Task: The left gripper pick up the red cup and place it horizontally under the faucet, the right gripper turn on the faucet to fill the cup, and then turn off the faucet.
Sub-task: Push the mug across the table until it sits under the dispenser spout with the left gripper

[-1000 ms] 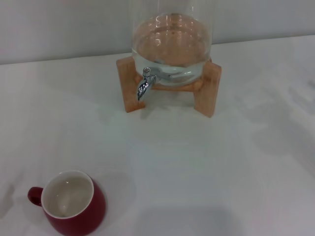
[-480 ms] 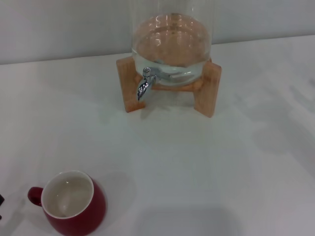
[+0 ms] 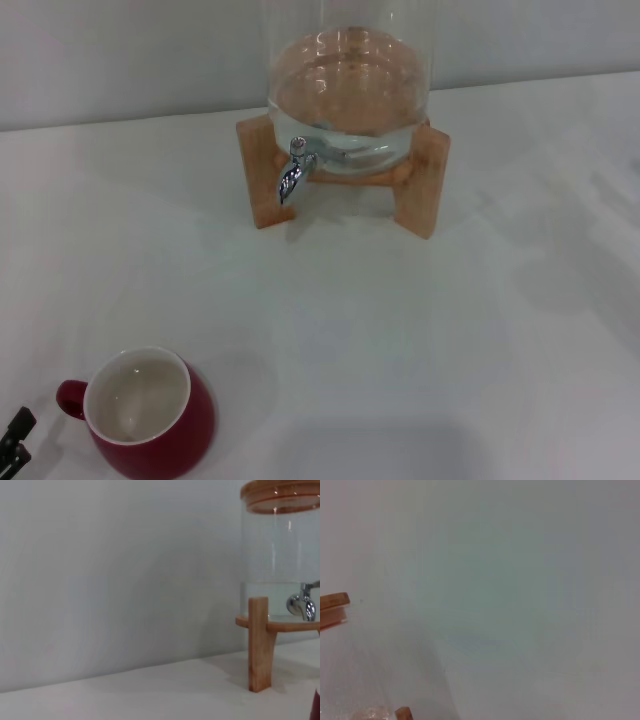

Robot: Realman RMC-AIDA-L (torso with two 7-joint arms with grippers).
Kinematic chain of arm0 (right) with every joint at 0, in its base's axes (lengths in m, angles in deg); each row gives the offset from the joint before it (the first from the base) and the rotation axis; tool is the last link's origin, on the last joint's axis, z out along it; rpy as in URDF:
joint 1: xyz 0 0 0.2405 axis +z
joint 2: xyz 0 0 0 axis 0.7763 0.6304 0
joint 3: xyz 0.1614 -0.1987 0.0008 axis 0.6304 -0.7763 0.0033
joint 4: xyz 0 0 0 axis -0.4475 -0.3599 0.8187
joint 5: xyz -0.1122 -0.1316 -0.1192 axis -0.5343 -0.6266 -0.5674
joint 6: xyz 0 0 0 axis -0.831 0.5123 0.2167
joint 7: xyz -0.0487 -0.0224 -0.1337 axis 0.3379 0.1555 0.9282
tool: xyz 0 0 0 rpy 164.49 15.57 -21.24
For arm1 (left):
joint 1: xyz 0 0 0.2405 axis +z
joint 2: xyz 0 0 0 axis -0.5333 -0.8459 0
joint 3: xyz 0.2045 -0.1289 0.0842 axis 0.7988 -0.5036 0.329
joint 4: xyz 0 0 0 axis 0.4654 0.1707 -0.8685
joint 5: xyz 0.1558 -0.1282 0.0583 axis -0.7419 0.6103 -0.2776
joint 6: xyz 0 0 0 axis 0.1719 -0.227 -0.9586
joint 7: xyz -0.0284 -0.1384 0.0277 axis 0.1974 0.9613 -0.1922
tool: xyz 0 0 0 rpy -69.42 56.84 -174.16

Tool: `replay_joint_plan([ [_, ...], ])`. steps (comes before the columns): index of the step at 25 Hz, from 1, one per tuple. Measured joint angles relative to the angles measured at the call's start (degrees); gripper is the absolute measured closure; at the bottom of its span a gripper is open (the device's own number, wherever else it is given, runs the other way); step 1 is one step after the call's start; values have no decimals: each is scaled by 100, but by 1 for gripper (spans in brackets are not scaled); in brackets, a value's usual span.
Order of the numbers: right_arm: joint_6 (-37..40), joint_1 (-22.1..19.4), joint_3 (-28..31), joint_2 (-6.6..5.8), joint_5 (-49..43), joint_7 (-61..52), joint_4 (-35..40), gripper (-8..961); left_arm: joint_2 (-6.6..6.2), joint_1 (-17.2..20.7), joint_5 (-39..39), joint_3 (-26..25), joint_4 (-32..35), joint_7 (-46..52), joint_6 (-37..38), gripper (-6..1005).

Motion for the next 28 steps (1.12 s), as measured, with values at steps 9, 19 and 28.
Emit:
replay_joint_plan([
  [9,-3,-4,17,0,0,4,-26,188,0,-32,-207,0,-26,-173,82,110],
  [19,-6,0,71,0,0,4,-23,187,-3,-308,-291,0,-146,-142,340,110],
  [28,-12,-48,71,0,19,2,-2,187,-9,-522,-434,0,-241,-168,524,109],
])
